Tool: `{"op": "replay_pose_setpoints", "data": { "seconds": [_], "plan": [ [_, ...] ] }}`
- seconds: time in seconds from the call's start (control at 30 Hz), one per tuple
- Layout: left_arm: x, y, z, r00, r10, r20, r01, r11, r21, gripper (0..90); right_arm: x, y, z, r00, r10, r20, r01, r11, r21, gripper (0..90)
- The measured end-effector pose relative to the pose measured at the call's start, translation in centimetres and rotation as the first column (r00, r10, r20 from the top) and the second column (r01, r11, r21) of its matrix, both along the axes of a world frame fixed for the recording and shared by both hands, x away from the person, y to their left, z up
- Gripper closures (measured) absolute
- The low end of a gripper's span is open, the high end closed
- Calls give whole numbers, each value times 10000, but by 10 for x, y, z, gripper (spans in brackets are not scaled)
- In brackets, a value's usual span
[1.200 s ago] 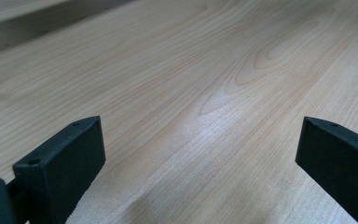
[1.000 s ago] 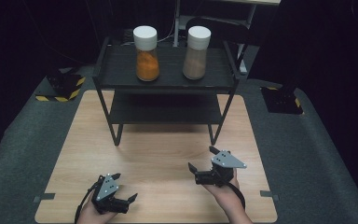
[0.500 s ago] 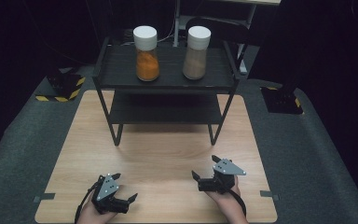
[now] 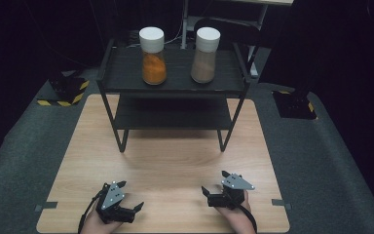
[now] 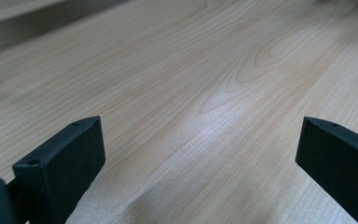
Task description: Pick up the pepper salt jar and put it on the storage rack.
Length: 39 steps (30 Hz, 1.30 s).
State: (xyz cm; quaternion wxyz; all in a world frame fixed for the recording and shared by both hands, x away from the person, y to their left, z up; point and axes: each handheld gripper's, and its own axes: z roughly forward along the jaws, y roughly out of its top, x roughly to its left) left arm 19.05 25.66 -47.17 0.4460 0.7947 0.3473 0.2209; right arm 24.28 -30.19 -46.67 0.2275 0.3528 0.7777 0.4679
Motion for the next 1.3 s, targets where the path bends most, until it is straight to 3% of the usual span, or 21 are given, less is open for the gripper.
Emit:
{"op": "replay_pose_setpoints", "data": {
  "seconds": [0.13, 0.3, 0.67, 1.3],
  "plan": [
    [1, 0, 0, 10000, 8, -12, -8, 10000, -3, 16, -2, 0, -1, 10000, 17, 5, -16, 9999, -157, 6],
    [1, -3, 0, 10000, 55, -18, -55, 10000, 5, 16, -11, 6, 1, 9996, -25, 264, 45, 9969, -790, 8],
    [-4, -20, 4, 9994, -164, 317, 131, 9948, 1012, 16, -19, 11, 1, 9983, 241, 529, -178, 9929, -1172, 5],
    [-3, -13, 2, 9993, -267, 262, 247, 9969, 741, 16, -22, 12, 0, 9977, 190, 653, -109, 9925, -1218, 6]
  ]
}}
